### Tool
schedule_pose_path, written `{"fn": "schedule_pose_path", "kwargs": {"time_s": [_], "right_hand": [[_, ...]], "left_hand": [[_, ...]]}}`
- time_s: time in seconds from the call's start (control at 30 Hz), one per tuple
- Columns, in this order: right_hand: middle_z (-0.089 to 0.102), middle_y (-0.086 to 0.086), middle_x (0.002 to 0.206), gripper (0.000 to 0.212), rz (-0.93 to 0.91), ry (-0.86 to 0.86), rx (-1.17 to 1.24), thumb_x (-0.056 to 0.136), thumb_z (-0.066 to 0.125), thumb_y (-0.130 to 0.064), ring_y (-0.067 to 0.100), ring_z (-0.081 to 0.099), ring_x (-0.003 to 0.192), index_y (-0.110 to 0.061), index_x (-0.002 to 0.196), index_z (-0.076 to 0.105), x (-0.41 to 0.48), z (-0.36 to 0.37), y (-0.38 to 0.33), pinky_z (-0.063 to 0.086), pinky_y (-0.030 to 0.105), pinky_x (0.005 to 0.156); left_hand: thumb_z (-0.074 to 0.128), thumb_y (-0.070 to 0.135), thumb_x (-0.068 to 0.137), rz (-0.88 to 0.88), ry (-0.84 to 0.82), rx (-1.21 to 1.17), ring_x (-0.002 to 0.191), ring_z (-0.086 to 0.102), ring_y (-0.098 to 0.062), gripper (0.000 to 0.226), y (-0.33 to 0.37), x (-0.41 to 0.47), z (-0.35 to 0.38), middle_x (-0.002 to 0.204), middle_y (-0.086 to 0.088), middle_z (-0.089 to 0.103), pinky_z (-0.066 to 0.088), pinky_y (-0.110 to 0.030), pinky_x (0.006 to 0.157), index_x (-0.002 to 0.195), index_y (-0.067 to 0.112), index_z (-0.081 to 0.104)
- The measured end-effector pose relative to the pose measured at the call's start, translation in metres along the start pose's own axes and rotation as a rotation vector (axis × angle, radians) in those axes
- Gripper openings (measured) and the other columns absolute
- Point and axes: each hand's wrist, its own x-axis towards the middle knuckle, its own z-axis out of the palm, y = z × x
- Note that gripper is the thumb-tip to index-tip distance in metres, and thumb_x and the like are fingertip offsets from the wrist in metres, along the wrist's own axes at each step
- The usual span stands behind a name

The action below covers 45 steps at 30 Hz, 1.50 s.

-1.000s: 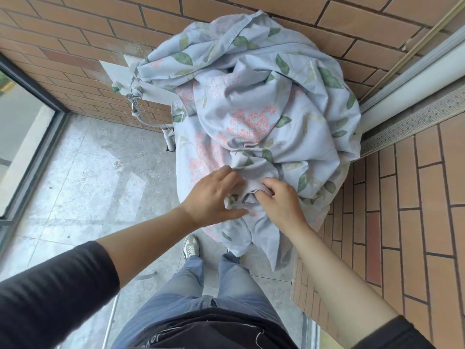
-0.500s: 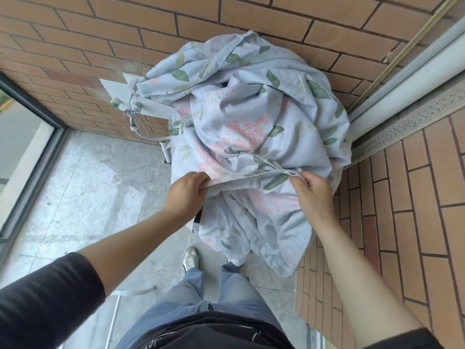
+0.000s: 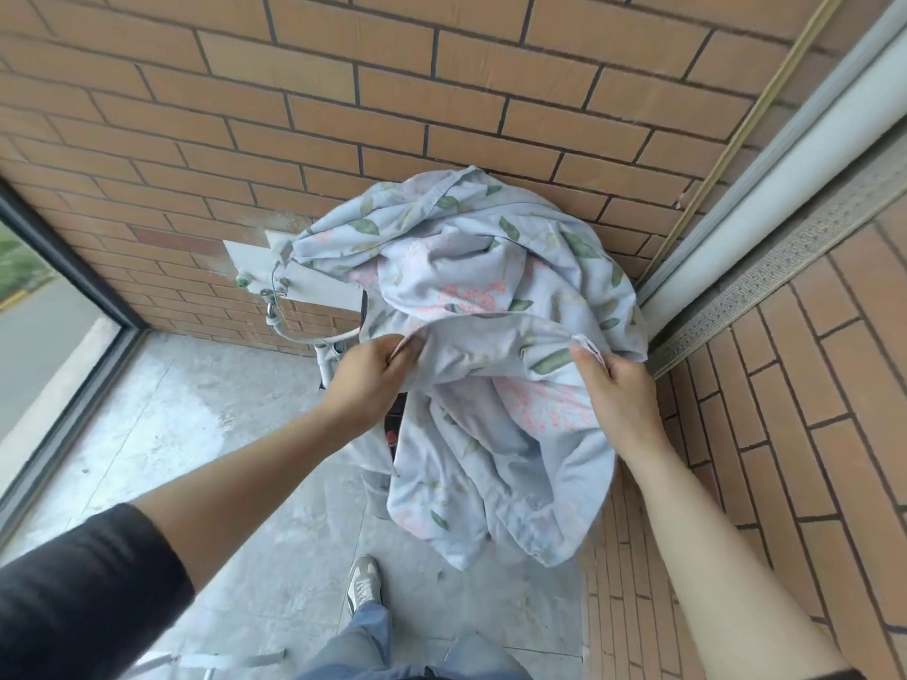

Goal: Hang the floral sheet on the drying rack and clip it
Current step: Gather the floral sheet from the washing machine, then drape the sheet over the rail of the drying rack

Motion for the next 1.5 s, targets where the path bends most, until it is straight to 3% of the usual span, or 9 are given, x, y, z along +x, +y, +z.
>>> {"fn": "schedule_pose_path", "kwargs": {"time_s": [0.13, 0.43, 0.53, 0.67, 0.8, 0.93, 1.33, 1.43, 1.5], "right_hand": [[0.027, -0.005, 0.045, 0.058, -0.115, -0.058, -0.017, 0.091, 0.054, -0.047, 0.008, 0.028, 0.043, -0.02, 0.048, 0.027, -0.025, -0.026, -0.02, 0.023, 0.027, 0.047], [0.021, -0.005, 0.042, 0.061, -0.405, -0.014, -0.01, 0.094, 0.05, -0.044, 0.012, 0.024, 0.039, -0.018, 0.045, 0.024, -0.103, -0.131, -0.041, 0.019, 0.026, 0.043], [0.017, -0.007, 0.039, 0.062, -0.484, 0.018, 0.021, 0.093, 0.053, -0.043, 0.011, 0.021, 0.039, -0.02, 0.044, 0.022, -0.129, -0.163, -0.057, 0.018, 0.023, 0.04], [0.015, -0.01, 0.04, 0.06, -0.591, 0.053, 0.13, 0.094, 0.054, -0.039, 0.01, 0.017, 0.042, -0.022, 0.048, 0.019, -0.16, -0.197, -0.095, 0.014, 0.023, 0.041], [0.014, -0.01, 0.04, 0.06, -0.706, 0.139, 0.177, 0.094, 0.052, -0.041, 0.01, 0.016, 0.042, -0.021, 0.048, 0.019, -0.188, -0.23, -0.143, 0.012, 0.024, 0.042], [0.014, -0.01, 0.041, 0.061, -0.819, 0.211, 0.215, 0.094, 0.052, -0.042, 0.01, 0.016, 0.04, -0.019, 0.047, 0.02, -0.216, -0.258, -0.192, 0.012, 0.022, 0.04], [0.014, -0.006, 0.053, 0.059, -1.106, 0.224, 0.318, 0.093, 0.056, -0.04, 0.012, 0.015, 0.051, -0.023, 0.053, 0.016, -0.321, -0.278, -0.293, 0.013, 0.03, 0.051], [0.013, -0.007, 0.053, 0.058, -1.125, 0.201, 0.327, 0.093, 0.057, -0.039, 0.013, 0.015, 0.052, -0.022, 0.054, 0.017, -0.345, -0.275, -0.3, 0.017, 0.029, 0.054], [0.013, -0.009, 0.053, 0.058, -1.15, 0.155, 0.351, 0.092, 0.057, -0.039, 0.014, 0.014, 0.053, -0.022, 0.054, 0.017, -0.363, -0.274, -0.304, 0.026, 0.031, 0.054]], "left_hand": [[0.043, 0.039, 0.097, 0.037, 0.093, 0.016, 0.049, 0.031, -0.015, 0.045, 0.031, -0.039, -0.011, 0.053, 0.0, 0.036, 0.023, -0.033, 0.049, 0.063, 0.01, 0.038], [0.046, 0.035, 0.097, 0.098, 0.352, 0.014, 0.052, 0.034, -0.014, 0.044, 0.129, -0.153, -0.022, 0.056, 0.0, 0.039, 0.026, -0.031, 0.052, 0.066, 0.004, 0.049], [0.048, 0.034, 0.096, 0.158, 0.361, 0.006, 0.051, 0.03, -0.014, 0.044, 0.176, -0.185, -0.036, 0.056, 0.001, 0.035, 0.025, -0.03, 0.053, 0.06, 0.01, 0.04], [0.049, 0.037, 0.095, 0.231, 0.405, 0.017, 0.051, 0.032, -0.016, 0.046, 0.235, -0.219, -0.064, 0.058, -0.001, 0.036, 0.026, -0.029, 0.049, 0.066, 0.002, 0.044], [0.049, 0.036, 0.095, 0.288, 0.487, -0.012, 0.035, 0.029, -0.008, 0.043, 0.279, -0.248, -0.102, 0.051, 0.003, 0.034, 0.027, -0.023, 0.038, 0.061, 0.012, 0.041], [0.049, 0.038, 0.094, 0.36, 0.545, -0.028, 0.036, 0.028, -0.009, 0.044, 0.317, -0.276, -0.141, 0.046, 0.008, 0.032, 0.024, -0.023, 0.036, 0.058, 0.017, 0.037], [0.037, 0.05, 0.096, 0.456, 0.702, -0.022, 0.063, 0.039, -0.018, 0.06, 0.34, -0.374, -0.229, 0.067, -0.004, 0.042, 0.03, -0.03, 0.059, 0.072, -0.004, 0.049], [0.04, 0.052, 0.095, 0.501, 0.686, -0.02, 0.063, 0.038, -0.015, 0.053, 0.337, -0.394, -0.237, 0.066, 0.003, 0.043, 0.032, -0.029, 0.059, 0.067, 0.007, 0.044], [0.043, 0.056, 0.092, 0.532, 0.671, -0.032, 0.072, 0.046, -0.011, 0.04, 0.336, -0.407, -0.24, 0.077, 0.006, 0.054, 0.037, -0.023, 0.062, 0.075, 0.021, 0.05]]}}
